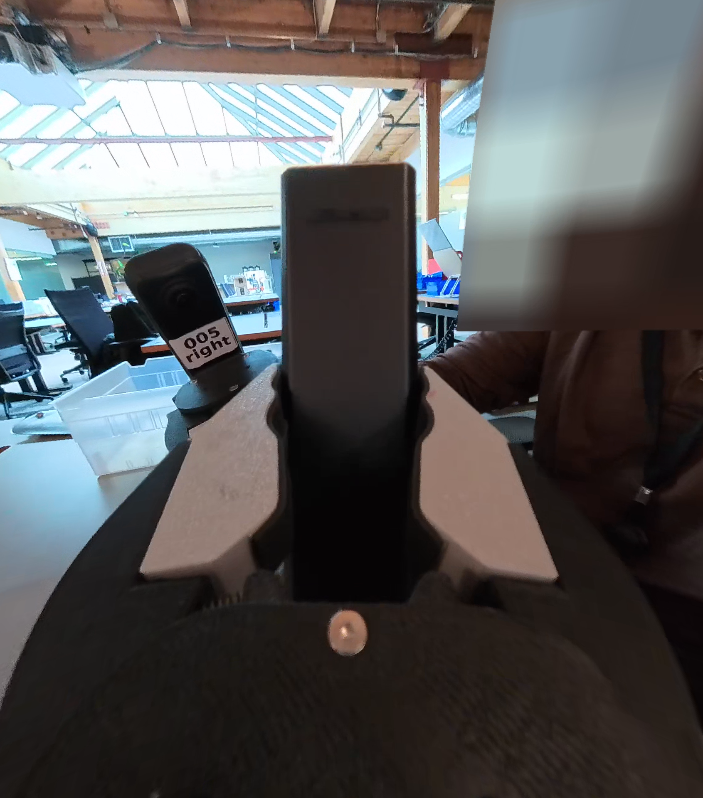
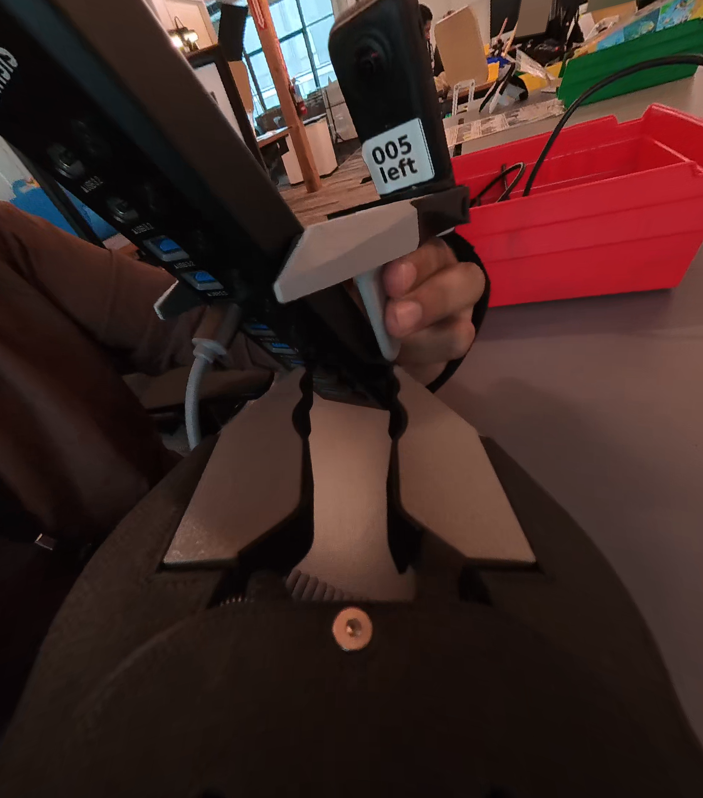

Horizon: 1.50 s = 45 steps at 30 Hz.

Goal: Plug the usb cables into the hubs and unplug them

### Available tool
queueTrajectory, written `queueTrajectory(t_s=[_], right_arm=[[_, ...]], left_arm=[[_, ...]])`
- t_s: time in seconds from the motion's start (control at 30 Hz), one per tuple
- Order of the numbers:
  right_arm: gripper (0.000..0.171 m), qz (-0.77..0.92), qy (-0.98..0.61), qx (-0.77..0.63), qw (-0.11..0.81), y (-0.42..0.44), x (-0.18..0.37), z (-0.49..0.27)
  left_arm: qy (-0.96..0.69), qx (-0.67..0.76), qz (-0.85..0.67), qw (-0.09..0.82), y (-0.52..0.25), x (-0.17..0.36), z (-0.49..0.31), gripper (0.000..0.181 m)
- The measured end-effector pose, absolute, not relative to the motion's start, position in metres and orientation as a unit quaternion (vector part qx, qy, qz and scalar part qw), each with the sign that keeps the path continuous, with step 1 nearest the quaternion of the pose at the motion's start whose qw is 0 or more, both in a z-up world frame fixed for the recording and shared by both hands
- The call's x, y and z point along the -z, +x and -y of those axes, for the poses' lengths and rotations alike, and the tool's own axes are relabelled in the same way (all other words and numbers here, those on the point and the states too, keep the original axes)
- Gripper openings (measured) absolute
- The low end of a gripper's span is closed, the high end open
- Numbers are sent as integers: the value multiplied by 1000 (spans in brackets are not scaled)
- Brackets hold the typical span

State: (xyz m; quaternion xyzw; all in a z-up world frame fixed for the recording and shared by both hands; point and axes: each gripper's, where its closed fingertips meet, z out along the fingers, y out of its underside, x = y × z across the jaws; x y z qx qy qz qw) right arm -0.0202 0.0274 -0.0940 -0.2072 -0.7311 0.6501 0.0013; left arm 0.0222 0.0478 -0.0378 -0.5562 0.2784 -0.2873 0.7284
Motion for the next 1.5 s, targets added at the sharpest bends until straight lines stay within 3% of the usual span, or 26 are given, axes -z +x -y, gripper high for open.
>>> queueTrajectory(t_s=[0.33, 0.5, 0.57, 0.77, 0.93, 1.07, 1.13, 1.17, 1.3, 1.4, 1.43, 1.5], right_arm=[[53, 691, -207, -689, -64, -16, 87, -23], [52, 751, -202, -629, 22, -20, 102, -28], [37, 774, -227, -588, 59, -28, 110, -41], [52, 735, -288, -607, 95, -45, 93, -82], [45, 716, -291, -612, 164, -51, 76, -94], [56, 720, -349, -554, 229, -59, 76, -128], [67, 696, -316, -612, 203, -46, 57, -117], [82, 680, -289, -648, 187, -38, 44, -108], [88, 649, -268, -692, 166, -36, 27, -88], [84, 665, -242, -693, 137, -33, 35, -67], [70, 672, -231, -692, 131, -30, 38, -60], [67, 678, -234, -680, 153, -33, 42, -57]], left_arm=[[-546, 298, -274, 734, 24, 37, -50, 58], [-563, 290, -263, 728, 20, 46, -58, 58], [-585, 263, -256, 723, 15, 54, -66, 58], [-599, 221, -192, 745, -12, 51, -80, 58], [-601, 197, -155, 759, -23, 43, -85, 58], [-581, 206, -141, 774, -29, 33, -81, 58], [-568, 217, -132, 783, -33, 27, -77, 58], [-571, 213, -128, 782, -35, 27, -78, 58], [-624, 172, -149, 747, -28, 46, -89, 59], [-650, 166, -176, 720, -11, 60, -98, 59], [-656, 164, -177, 715, -9, 63, -101, 59], [-659, 172, -177, 711, -7, 66, -103, 59]])
